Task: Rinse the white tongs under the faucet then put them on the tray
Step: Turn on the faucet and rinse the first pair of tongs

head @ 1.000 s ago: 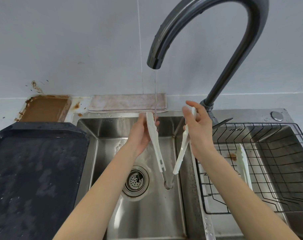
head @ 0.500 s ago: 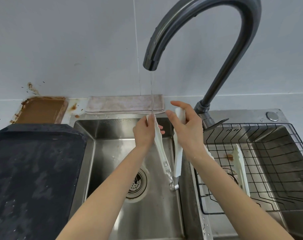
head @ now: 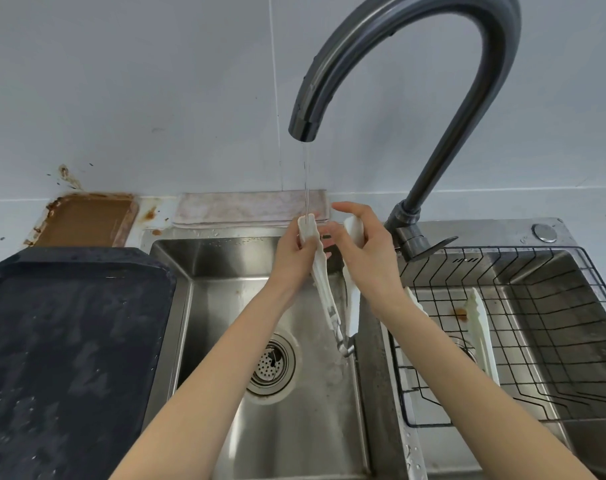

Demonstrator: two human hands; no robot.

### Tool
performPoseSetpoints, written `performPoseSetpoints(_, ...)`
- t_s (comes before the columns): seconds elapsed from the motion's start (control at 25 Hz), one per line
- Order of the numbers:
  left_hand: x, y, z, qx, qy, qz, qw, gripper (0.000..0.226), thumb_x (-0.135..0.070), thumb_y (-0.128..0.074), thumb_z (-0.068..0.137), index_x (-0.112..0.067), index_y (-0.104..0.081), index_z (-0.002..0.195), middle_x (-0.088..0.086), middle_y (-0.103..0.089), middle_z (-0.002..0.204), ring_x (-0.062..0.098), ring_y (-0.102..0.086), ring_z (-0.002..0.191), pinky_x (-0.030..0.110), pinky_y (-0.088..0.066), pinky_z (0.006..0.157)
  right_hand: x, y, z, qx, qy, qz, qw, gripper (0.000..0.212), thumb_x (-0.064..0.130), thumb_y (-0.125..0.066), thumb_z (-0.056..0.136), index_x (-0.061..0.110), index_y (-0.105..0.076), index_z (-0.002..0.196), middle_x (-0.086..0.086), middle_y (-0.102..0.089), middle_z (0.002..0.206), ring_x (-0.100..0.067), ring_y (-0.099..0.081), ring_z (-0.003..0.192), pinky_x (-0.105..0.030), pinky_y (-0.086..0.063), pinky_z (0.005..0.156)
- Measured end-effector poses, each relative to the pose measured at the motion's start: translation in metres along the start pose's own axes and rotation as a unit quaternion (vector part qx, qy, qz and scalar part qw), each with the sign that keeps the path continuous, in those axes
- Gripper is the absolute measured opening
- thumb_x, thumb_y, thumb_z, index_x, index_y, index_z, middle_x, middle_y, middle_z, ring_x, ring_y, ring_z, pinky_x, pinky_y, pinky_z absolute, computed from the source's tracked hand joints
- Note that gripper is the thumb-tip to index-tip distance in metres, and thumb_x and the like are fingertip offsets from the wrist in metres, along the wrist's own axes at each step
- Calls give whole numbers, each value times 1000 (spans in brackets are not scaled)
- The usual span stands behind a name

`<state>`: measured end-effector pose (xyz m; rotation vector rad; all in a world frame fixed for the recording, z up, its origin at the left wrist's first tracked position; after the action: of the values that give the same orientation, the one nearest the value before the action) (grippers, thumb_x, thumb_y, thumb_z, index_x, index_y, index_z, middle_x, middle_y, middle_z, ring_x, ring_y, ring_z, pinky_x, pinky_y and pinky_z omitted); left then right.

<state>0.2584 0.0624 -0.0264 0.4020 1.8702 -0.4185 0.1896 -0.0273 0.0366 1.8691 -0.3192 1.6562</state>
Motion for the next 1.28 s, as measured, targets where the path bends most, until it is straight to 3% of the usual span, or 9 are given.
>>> performPoseSetpoints(0.16,12,25,-1,-17,37,-88,995,40,-2,-34,96,-8,-38,135,23,-55,129,35,-59,111,23,-55,60,16,-40,9,101,27,-35,994,20,28,-48,94,27,-54,113,8,-62,86,2,-60,70,-6,-45,63)
performPoseSetpoints(0.28,16,45,-1,-30,62,-128,989,46,3,-31,94,-10,-32,138,20,-51,135,33,-57,115,28,-56,68,32,-54,19,137,34,-21,990,24,24,-42,96,19,-55,116,17,-50,74,15,-54,57,1,-39,56)
performPoseSetpoints(0.44,15,51,1,-28,60,-135,989,43,7,-28,91,-2,-28,133,14,-53,131,26,-63,100,30,-59,66,34,-55,34,101,18,-29,994,24,30,-43,95,10,-54,86,-6,-45,66,-12,-46,61,-18,-40,63)
performPoseSetpoints(0.64,19,42,-3,-15,61,-143,988,33,9,-30,91,-4,-24,121,13,-52,129,28,-61,102,34,-57,75,29,-48,43,39,0,-49,998,44,33,-34,98,17,-31,58,2,-33,56,-14,-32,55,-30,-31,62)
performPoseSetpoints(0.76,14,40,-5,-10,48,-128,990,26,4,-30,95,-9,-24,116,12,-51,125,27,-58,104,40,-53,85,21,-41,43,26,-27,-32,999,37,35,-31,98,14,-38,69,3,-38,61,-12,-36,58,-25,-32,62)
performPoseSetpoints(0.88,15,56,-4,-51,37,-82,995,19,-3,-33,97,-9,-27,114,9,-54,118,21,-62,95,31,-54,74,8,-36,36,43,-30,-82,995,25,39,-41,94,15,-47,99,3,-54,82,-13,-51,74,-23,-36,62)
performPoseSetpoints(1.0,25,73,-6,-88,45,-41,994,24,-8,-39,97,-6,-32,120,6,-54,115,12,-62,83,29,-53,72,-27,-29,25,64,-43,-195,978,54,35,-54,87,14,-33,133,-13,-52,122,-25,-55,102,-32,-44,80)
performPoseSetpoints(1.16,53,83,-9,-105,72,19,992,18,-10,-43,95,-8,-35,112,5,-55,107,21,-60,94,48,-50,94,-90,-35,-3,124,-150,-233,953,50,36,-50,90,5,-37,128,-12,-58,110,-25,-58,91,-31,-45,72)
performPoseSetpoints(1.28,81,88,-10,-114,95,52,988,9,-11,-45,94,-15,-37,96,5,-56,103,21,-60,91,49,-48,95,-125,-44,-14,140,-206,-220,943,43,37,-46,92,5,-44,120,-15,-63,109,-23,-57,84,-28,-44,60)
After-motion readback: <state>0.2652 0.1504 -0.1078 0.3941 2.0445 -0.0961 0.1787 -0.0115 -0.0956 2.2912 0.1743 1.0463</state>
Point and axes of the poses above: each hand's wrist, its own z-axis towards the middle knuckle, its own y-axis out of the back of the hand, x = y × z, the point moved 10 cm from there along z, towards the middle knuckle
